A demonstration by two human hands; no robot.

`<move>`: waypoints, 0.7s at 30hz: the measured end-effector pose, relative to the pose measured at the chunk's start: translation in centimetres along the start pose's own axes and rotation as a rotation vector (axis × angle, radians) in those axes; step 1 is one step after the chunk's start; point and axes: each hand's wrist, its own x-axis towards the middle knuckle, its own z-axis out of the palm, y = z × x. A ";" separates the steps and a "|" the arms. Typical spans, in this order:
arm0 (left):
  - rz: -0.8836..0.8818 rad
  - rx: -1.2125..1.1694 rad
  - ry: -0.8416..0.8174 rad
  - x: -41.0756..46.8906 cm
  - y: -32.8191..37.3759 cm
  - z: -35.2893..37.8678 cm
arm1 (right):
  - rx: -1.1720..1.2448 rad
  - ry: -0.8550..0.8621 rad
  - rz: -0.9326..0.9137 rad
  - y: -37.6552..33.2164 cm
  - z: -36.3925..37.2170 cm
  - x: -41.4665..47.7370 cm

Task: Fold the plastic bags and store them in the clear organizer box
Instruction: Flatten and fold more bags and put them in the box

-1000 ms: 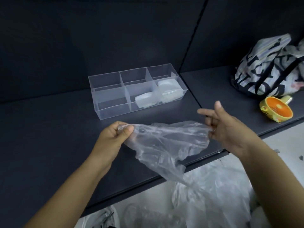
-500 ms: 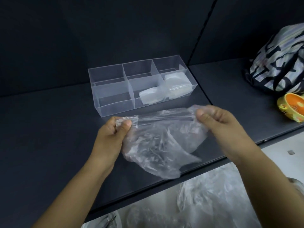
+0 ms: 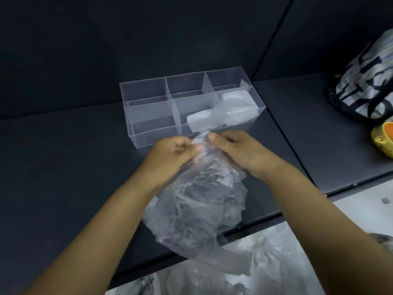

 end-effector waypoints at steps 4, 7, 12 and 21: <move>-0.120 -0.050 0.338 1.3 -2.9 -2.1 | 0.009 0.464 0.000 3.8 -3.1 -1.1; -0.183 -0.157 0.363 1.1 -4.8 -3.0 | 0.080 0.450 -0.072 5.7 -3.4 -4.4; -0.183 -0.223 0.430 0.5 -6.0 -2.9 | -0.102 -0.014 -0.196 6.4 0.6 -7.0; -0.154 -0.199 0.474 0.6 -6.2 -2.8 | -0.349 0.256 -0.223 8.3 2.7 -6.3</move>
